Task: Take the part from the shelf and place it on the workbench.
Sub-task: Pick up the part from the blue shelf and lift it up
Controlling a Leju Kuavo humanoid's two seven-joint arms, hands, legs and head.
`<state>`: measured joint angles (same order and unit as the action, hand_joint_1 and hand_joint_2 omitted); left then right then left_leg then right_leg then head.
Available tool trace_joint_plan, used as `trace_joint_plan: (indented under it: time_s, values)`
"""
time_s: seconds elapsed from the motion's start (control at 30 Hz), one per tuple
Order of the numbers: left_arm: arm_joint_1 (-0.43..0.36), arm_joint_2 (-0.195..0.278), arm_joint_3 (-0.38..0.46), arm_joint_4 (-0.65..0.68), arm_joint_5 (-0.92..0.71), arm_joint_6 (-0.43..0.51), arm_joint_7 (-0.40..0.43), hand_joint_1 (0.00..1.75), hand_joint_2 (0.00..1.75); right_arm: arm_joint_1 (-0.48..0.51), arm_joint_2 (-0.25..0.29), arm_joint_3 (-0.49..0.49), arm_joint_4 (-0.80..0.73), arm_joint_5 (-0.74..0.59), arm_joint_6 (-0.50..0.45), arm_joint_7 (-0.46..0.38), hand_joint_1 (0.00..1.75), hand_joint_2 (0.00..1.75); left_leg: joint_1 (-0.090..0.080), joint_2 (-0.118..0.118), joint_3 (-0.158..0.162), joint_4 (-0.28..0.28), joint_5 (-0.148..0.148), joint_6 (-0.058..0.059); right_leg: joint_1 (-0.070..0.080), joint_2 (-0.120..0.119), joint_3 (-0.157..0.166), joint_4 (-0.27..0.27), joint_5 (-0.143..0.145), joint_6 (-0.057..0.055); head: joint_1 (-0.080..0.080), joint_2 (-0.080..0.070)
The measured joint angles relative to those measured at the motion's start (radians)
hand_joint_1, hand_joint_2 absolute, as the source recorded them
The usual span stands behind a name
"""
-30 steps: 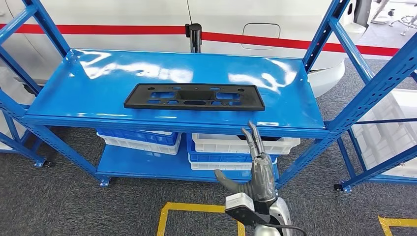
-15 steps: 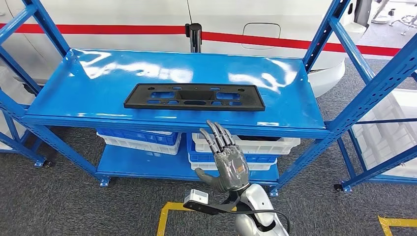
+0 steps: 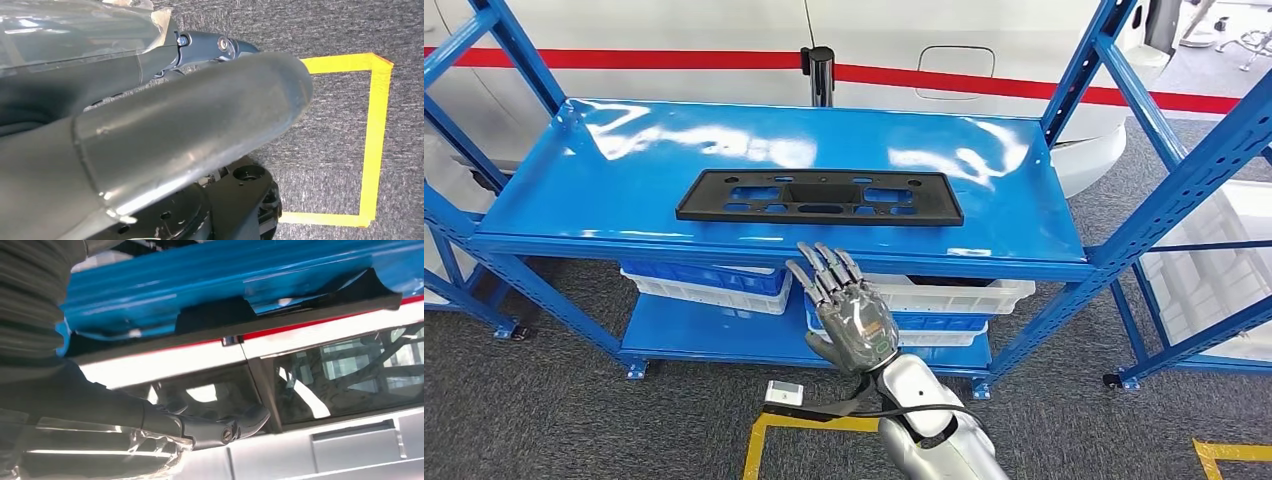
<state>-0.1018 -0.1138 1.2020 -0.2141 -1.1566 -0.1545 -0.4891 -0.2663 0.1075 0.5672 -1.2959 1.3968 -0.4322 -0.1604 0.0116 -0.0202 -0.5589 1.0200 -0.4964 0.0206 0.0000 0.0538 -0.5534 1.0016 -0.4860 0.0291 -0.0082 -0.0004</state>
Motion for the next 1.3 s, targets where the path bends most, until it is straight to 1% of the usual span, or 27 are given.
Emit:
trace_joint_plan:
  time_s: [0.23,0.4,0.53,0.7,0.77,0.8,0.83,0.87,0.9,0.93,0.97,1.0,1.03,1.07,1.1,1.13,1.17,1.2,1.23,1.3]
  values:
    - [-0.008,0.006,0.000,0.000,0.000,0.021,0.034,0.00,0.00,-0.082,0.029,0.053,0.105,0.052,0.003,0.026,0.00,1.75,0.000,0.000,0.000,0.000,0.000,0.000,0.000,0.000,0.000,0.000,0.000,0.000,0.000,0.000]
    - [-0.009,0.009,0.000,0.000,0.003,0.049,0.055,0.00,0.00,-0.127,0.040,0.071,0.170,0.082,-0.036,0.076,0.00,1.75,0.000,0.000,0.000,0.000,0.000,0.000,0.000,0.000,0.000,0.001,0.000,0.000,0.000,0.000]
    - [-0.004,0.010,0.000,0.000,0.015,0.061,0.068,0.00,0.00,-0.151,0.044,0.064,0.193,0.063,-0.063,0.101,0.00,1.75,-0.001,0.000,0.000,0.001,0.000,0.000,0.000,0.000,0.000,0.000,0.000,0.000,0.000,0.000]
    - [0.000,0.015,0.003,0.000,0.026,0.072,0.073,0.00,0.00,-0.171,0.052,0.045,0.209,0.073,-0.051,0.133,0.00,1.75,-0.005,-0.001,-0.002,0.004,0.000,0.002,-0.015,0.000,0.000,-0.003,0.002,0.003,0.000,0.000]
    - [0.000,0.016,0.004,0.000,0.030,0.072,0.073,0.00,0.00,-0.174,0.055,0.037,0.213,0.075,-0.051,0.142,0.00,1.75,-0.003,0.002,0.002,-0.003,0.003,0.007,-0.017,-0.001,-0.002,-0.002,0.001,0.006,0.000,0.000]
    - [0.000,0.016,0.004,0.000,0.032,0.072,0.073,0.00,0.00,-0.175,0.056,0.032,0.214,0.076,-0.053,0.147,0.00,1.75,-0.001,0.004,0.006,-0.009,0.006,0.011,-0.016,-0.009,-0.008,0.010,-0.005,0.006,0.000,0.000]
    - [0.000,0.016,0.005,0.000,0.033,0.072,0.073,0.00,0.00,-0.176,0.057,0.027,0.215,0.078,-0.055,0.152,0.00,1.75,0.002,0.008,0.009,-0.015,0.009,0.015,-0.015,-0.019,-0.024,0.039,-0.018,0.004,0.002,0.000]
    - [0.001,0.016,0.005,0.000,0.034,0.072,0.073,0.00,0.00,-0.177,0.057,0.023,0.216,0.079,-0.056,0.156,0.00,1.75,0.004,0.012,0.012,-0.019,0.010,0.018,-0.014,-0.030,-0.050,0.089,-0.039,0.001,0.004,0.000]
    - [0.002,0.016,0.005,0.000,0.034,0.072,0.073,0.00,0.00,-0.178,0.057,0.017,0.217,0.079,-0.058,0.159,0.00,1.75,0.004,0.016,0.014,-0.019,0.010,0.019,-0.015,-0.037,-0.087,0.157,-0.065,-0.003,0.006,0.000]
    - [0.002,0.017,0.005,0.000,0.034,0.072,0.073,0.00,0.00,-0.178,0.056,0.013,0.220,0.079,-0.059,0.160,0.00,1.75,0.004,0.020,0.013,-0.019,0.009,0.019,-0.015,-0.040,-0.127,0.227,-0.087,-0.006,0.008,0.000]
    - [0.003,0.017,0.005,0.000,0.034,0.072,0.073,0.00,0.00,-0.176,0.056,0.008,0.221,0.080,-0.060,0.161,0.00,1.75,0.005,0.023,0.014,-0.019,0.008,0.018,-0.016,-0.041,-0.158,0.279,-0.099,-0.005,0.008,0.000]
    - [0.004,0.018,0.005,0.000,0.035,0.072,0.073,0.00,0.00,-0.172,0.056,0.005,0.220,0.081,-0.058,0.162,0.00,1.75,0.006,0.025,0.015,-0.019,0.007,0.016,-0.017,-0.041,-0.172,0.295,-0.094,0.000,0.008,0.000]
    - [0.004,0.018,0.005,0.000,0.035,0.072,0.073,0.00,0.00,-0.168,0.056,0.004,0.216,0.083,-0.053,0.163,0.00,1.75,0.007,0.026,0.017,-0.018,0.004,0.013,-0.019,-0.043,-0.163,0.268,-0.074,0.008,0.008,0.000]
    - [0.004,0.018,0.005,0.000,0.035,0.072,0.073,0.00,0.00,-0.163,0.056,0.003,0.207,0.086,-0.044,0.165,0.00,1.75,0.009,0.027,0.020,-0.018,0.001,0.007,-0.023,-0.047,-0.137,0.208,-0.043,0.018,0.008,0.000]
    - [0.005,0.018,0.005,0.000,0.035,0.072,0.073,0.00,0.00,-0.161,0.056,0.003,0.197,0.089,-0.035,0.166,0.00,1.75,0.010,0.027,0.024,-0.016,-0.004,0.001,-0.026,-0.054,-0.106,0.137,-0.015,0.025,0.010,0.000]
    - [0.005,0.018,0.005,0.000,0.035,0.072,0.073,0.00,0.00,-0.158,0.056,0.003,0.186,0.092,-0.027,0.168,0.00,1.75,0.008,0.027,0.026,-0.014,-0.009,-0.007,-0.027,-0.057,-0.077,0.079,0.006,0.025,0.010,0.000]
    - [0.006,0.018,0.005,0.000,0.035,0.072,0.073,0.00,0.00,-0.156,0.057,0.003,0.177,0.093,-0.021,0.169,0.00,1.75,0.007,0.028,0.028,-0.013,-0.012,-0.014,-0.026,-0.059,-0.060,0.044,0.017,0.021,0.010,0.000]
    - [0.006,0.018,0.005,0.000,0.035,0.072,0.073,0.00,0.00,-0.155,0.057,0.004,0.170,0.094,-0.018,0.170,0.00,1.75,0.006,0.029,0.028,-0.013,-0.015,-0.019,-0.023,-0.059,-0.053,0.032,0.019,0.012,0.009,0.000]
    - [0.007,0.018,0.005,0.000,0.035,0.072,0.073,0.00,0.00,-0.152,0.058,0.003,0.165,0.094,-0.016,0.171,0.00,1.75,0.006,0.030,0.029,-0.015,-0.016,-0.024,-0.020,-0.053,-0.051,0.032,0.019,0.003,0.008,0.000]
    - [0.007,0.018,0.005,0.000,0.035,0.072,0.074,0.00,0.00,-0.150,0.058,0.003,0.156,0.094,-0.015,0.172,0.00,1.75,0.013,0.032,0.028,-0.009,-0.024,-0.032,-0.020,-0.048,-0.050,0.031,0.019,-0.012,0.007,0.000]
